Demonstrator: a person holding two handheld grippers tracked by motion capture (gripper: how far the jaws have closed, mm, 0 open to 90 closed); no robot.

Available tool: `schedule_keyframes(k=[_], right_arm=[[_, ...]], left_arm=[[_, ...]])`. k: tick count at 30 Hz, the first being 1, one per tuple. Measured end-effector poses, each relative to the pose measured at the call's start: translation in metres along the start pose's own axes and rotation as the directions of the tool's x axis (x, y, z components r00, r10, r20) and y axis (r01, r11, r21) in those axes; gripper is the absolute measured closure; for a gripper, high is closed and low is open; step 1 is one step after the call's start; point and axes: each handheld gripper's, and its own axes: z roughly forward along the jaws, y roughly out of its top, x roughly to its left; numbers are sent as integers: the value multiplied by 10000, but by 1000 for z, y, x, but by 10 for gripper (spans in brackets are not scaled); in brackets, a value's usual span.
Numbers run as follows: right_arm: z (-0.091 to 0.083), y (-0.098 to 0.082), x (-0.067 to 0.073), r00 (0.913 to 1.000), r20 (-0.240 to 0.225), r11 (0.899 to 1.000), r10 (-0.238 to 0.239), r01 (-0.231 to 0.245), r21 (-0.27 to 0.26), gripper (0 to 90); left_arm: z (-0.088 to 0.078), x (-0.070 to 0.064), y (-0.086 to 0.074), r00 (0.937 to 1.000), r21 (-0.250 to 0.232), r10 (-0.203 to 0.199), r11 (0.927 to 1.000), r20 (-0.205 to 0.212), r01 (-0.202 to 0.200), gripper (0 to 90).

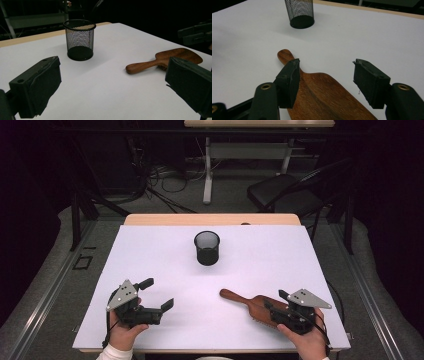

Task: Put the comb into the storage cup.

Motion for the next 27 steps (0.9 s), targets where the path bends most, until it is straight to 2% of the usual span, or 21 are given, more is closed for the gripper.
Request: schedule_keyframes(k=[1, 3, 6, 7, 8, 9, 11, 15, 20, 25, 26, 27], right_arm=[[5, 7, 3, 9998, -175, 9996, -121, 125, 261, 377], [10, 13, 5, 9994, -249, 9990, -257, 266, 360, 377], [15, 19, 7, 9991, -383, 9983, -204, 224, 544, 377], [19, 25, 8, 9986, -516, 9969, -68, 108, 775, 380], [19, 25, 8, 9986, -516, 9969, -68, 108, 775, 380], [24, 30, 10, 9970, -769, 9956, 75, -3, 933, 398], [28, 34, 11, 9947, -989, 9942, 266, -160, 1065, 430], [36, 41, 13, 9858, -1546, 9902, 660, -456, 1319, 460], [44, 46, 14, 9853, -1597, 9863, 607, -346, 1613, 499], [57, 54, 14, 9862, -1542, 9780, 599, -270, 2069, 626], [57, 54, 14, 9862, -1542, 9780, 599, -270, 2069, 626], [63, 56, 14, 9854, -1585, 9762, 617, -265, 2153, 669]], left_arm=[[0, 0, 0, 10000, -24, -1, 10000, -8, 1, 4], [0, -1, -1, 10000, 6, 11, 10000, 5, -11, 4], [0, -1, -1, 10000, 6, 27, 10000, 8, -27, 4], [0, -1, -1, 10000, 24, 28, 10000, -33, -28, 4], [0, -1, -1, 10000, 32, 39, 10000, -48, -39, 4], [-1, -1, -1, 10000, 21, -30, 10000, -89, 30, 4], [-1, 0, -2, 9999, -27, -69, 10000, -95, 69, 4], [-3, 1, -2, 9997, -34, -173, 9998, -157, 172, 9], [-3, 2, -2, 9995, -28, -234, 9997, -223, 234, 14], [-2, 2, -3, 9994, -43, -290, 9996, -168, 289, 15], [-2, 2, -3, 9994, -43, -290, 9996, -168, 289, 15], [-2, 2, -3, 9994, -40, -291, 9996, -173, 290, 15]])
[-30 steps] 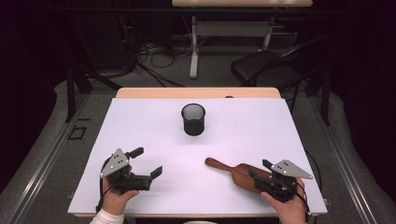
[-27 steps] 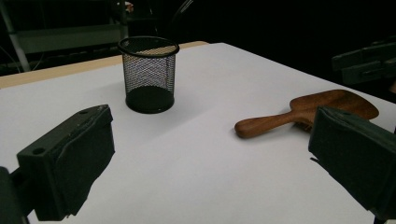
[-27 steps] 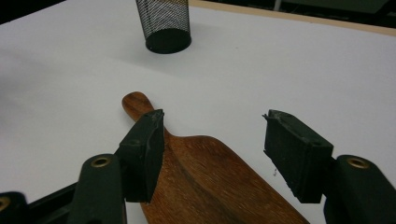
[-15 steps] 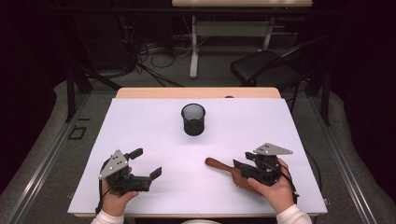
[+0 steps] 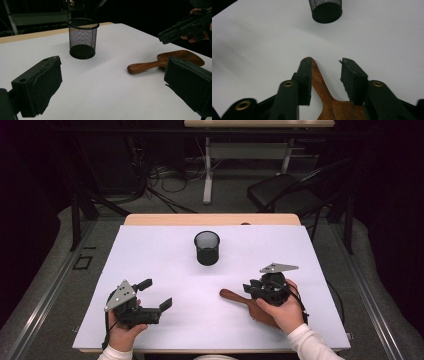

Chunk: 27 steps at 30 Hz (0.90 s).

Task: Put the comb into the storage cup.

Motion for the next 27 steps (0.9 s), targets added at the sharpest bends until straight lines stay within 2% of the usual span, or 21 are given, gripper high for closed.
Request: schedule_keyframes(k=[1, 2, 6, 9, 18, 21, 27], right_arm=[[0, 0, 0, 10000, 0, 10000, 0, 0, 0, 669], [5, 2, -1, 10000, 31, 9998, 32, -33, 182, 725], [16, 5, 0, 10000, -14, 9983, 58, -57, 573, 842], [24, 7, 1, 10000, -53, 9966, 50, -45, 818, 892], [39, 13, 3, 9998, -160, 9946, 110, -93, 1030, 900], [48, 14, 4, 9999, -113, 9914, -87, 101, 1303, 900], [62, 20, 8, 9998, -38, 9852, -189, 193, 1702, 900]], left_arm=[[0, 0, 0, 10000, 31, 6, 10000, 14, -6, 15], [0, 1, 0, 10000, 38, -7, 10000, 28, 7, 15], [0, 1, -1, 10000, 54, -34, 10000, 29, 34, 16], [0, 1, -1, 10000, 50, -35, 10000, 22, 35, 17], [1, 1, -1, 10000, 53, -10, 10000, -19, 10, 20], [1, 1, -1, 10000, 78, 22, 10000, -38, -22, 23], [1, 1, -2, 10000, 37, -19, 10000, -91, 20, 26]])
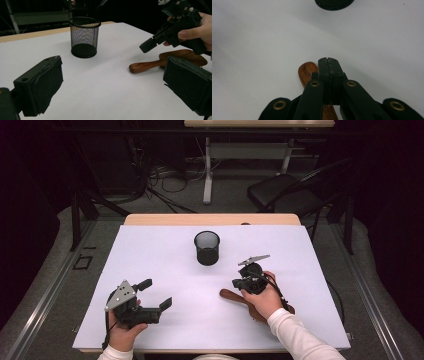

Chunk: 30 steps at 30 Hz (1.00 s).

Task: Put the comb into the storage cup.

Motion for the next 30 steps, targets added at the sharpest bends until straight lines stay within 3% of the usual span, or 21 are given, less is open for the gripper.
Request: schedule_keyframes(k=[12, 15, 19, 30], right_arm=[[26, 9, 5, 9989, 409, 9981, -223, 199, 580, 900], [30, 10, 6, 9988, 485, 9972, -31, -5, 744, 900], [34, 11, 6, 9993, 371, 9965, 80, -110, 832, 900], [37, 6, 18, 9994, -34, 9923, -358, 360, 1187, 900]], left_arm=[[1, 1, -1, 10000, 24, -34, 10000, 20, 34, 30], [0, 1, 0, 10000, 24, -27, 10000, -3, 27, 30], [0, 2, -1, 10000, 74, -34, 10000, -36, 34, 31], [0, 2, -1, 10000, 101, -38, 9999, -22, 38, 31]])
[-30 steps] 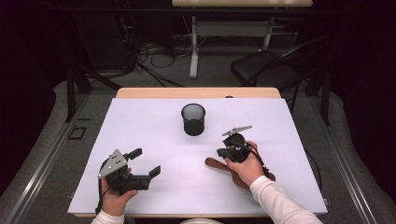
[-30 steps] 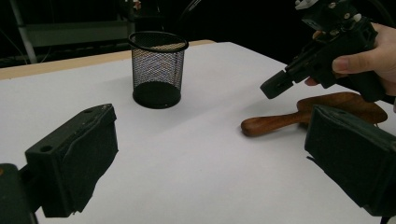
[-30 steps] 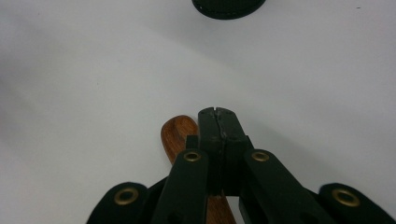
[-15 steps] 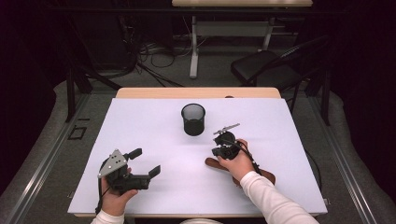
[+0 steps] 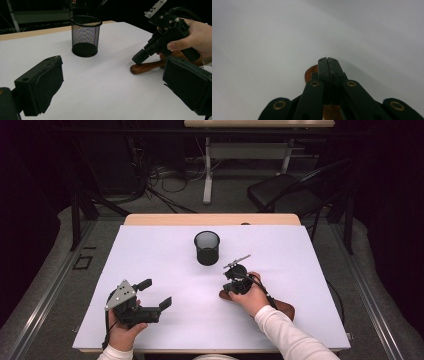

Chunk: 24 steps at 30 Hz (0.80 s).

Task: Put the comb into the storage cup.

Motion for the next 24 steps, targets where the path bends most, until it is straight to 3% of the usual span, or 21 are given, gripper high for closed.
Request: schedule_keyframes(k=[9, 19, 24], right_arm=[[-3, -4, 10, 9997, -165, 9994, -179, 183, 287, 900], [-6, -4, 4, 9999, 4, 9999, -146, 146, 80, 900], [-6, -4, -2, 9999, 134, 10000, 91, -92, 16, 900]], left_arm=[[0, 0, 0, 10000, -13, -28, 10000, -67, 28, 32], [1, 0, -1, 10000, -2, -46, 10000, -50, 46, 33], [1, 0, -1, 10000, -14, -54, 10000, -46, 54, 33]])
